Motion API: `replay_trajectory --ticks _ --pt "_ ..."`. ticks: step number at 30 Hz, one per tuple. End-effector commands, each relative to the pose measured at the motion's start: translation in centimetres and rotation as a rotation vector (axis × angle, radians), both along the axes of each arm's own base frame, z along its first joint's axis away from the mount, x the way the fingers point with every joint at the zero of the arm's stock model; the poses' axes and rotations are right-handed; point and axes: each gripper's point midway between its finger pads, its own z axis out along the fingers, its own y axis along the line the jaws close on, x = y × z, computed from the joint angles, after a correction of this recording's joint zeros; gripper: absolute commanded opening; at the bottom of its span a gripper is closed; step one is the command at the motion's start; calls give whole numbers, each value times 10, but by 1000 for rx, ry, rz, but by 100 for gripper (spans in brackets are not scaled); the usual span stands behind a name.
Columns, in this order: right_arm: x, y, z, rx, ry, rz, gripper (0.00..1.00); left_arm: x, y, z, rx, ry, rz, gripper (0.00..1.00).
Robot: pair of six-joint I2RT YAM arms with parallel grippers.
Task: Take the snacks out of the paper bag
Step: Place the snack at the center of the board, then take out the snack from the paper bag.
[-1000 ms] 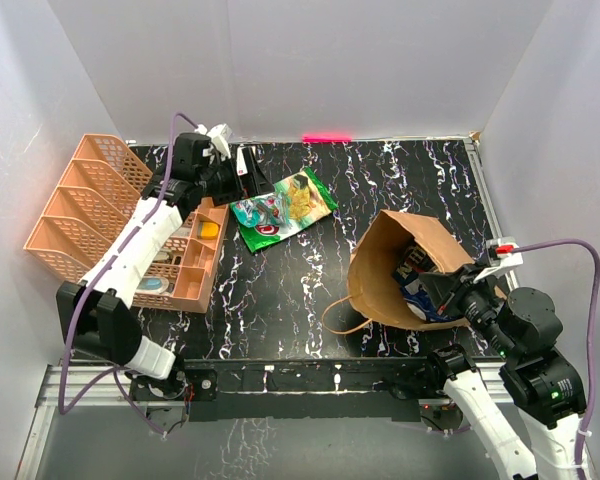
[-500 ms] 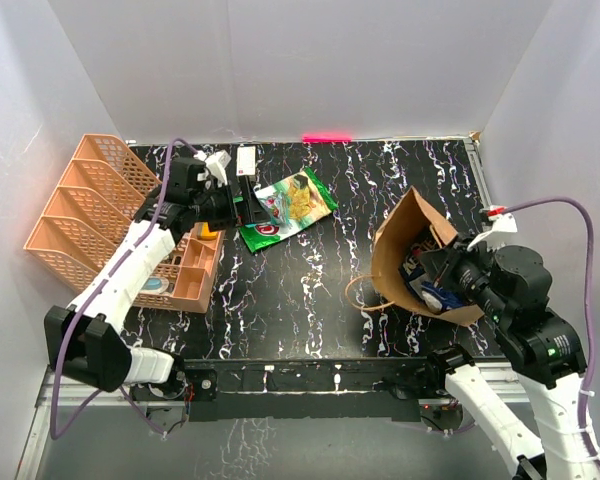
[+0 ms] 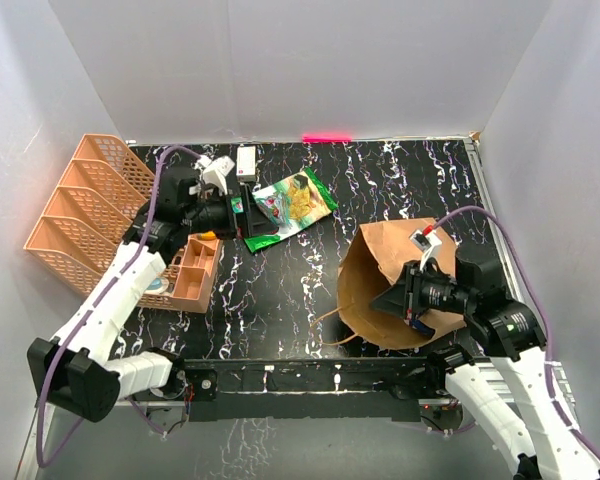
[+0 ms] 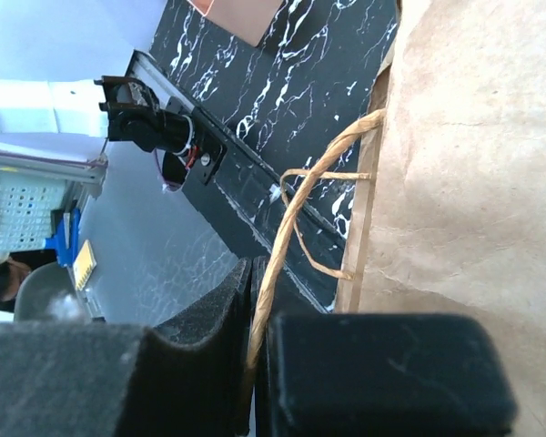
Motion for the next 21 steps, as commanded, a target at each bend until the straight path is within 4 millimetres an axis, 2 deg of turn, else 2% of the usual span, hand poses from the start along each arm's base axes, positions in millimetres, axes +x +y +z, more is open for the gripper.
replay_trajectory --ticks 1,4,7,9,12,14,15,18,21 --pt "6 -8 22 -12 -95 -71 8 -56 -44 29 -183 -38 -234 98" --pt "22 -24 25 -56 -144 -207 8 -88 -64 32 -228 -78 -303 99" --pt "26 -23 37 -3 -206 -233 8 -116 -76 45 -314 -115 -343 98" --pt "26 -22 36 1 -207 -229 8 -134 -86 56 -395 -155 -390 98" --pt "26 -21 29 -14 -186 -215 8 -160 -106 57 -453 -180 -481 98" --pt "24 -21 31 -13 -195 -206 8 -172 -123 53 -441 -219 -531 98" --pt "24 -21 32 -12 -202 -208 8 -184 -135 49 -431 -245 -576 98" --pt "24 -25 40 -12 -228 -230 8 -186 -168 23 -333 -287 -572 96" --pt "23 -27 48 -7 -251 -242 8 -176 -191 7 -307 -301 -514 89"
